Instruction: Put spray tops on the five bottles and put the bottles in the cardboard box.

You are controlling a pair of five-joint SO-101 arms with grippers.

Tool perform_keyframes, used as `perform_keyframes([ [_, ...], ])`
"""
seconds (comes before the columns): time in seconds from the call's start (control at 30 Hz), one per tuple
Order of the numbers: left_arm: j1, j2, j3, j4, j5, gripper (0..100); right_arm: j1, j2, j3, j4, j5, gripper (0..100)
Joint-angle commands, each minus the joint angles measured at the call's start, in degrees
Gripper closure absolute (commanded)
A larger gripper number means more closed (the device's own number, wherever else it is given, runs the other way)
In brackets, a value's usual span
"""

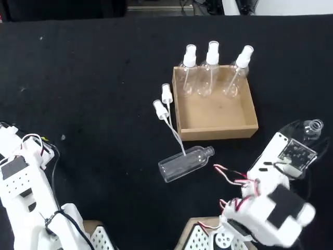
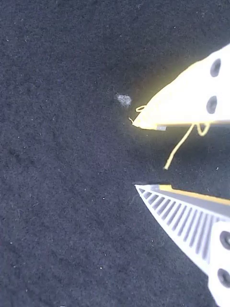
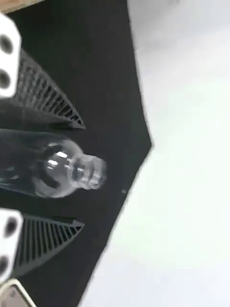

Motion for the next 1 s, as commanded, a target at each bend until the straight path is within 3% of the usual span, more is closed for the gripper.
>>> perform_keyframes([
  [0.0,0.7,-1.1,-1.9,-1.1,0.4,82,-0.4,-11.5,0.8,9.1,0.4,75.4],
  [0.23,0.7,-1.1,-1.9,-1.1,0.3,82,1.0,-31.1,-9.7,53.5,0.0,75.6],
  [0.3,0.7,-1.1,-1.9,-1.1,0.3,82,1.0,-34.4,-12.3,62.2,0.0,75.7],
  [0.97,0.7,-1.1,-1.9,-0.7,0.3,82,1.6,-34.1,-12.7,58.7,0.5,75.7],
])
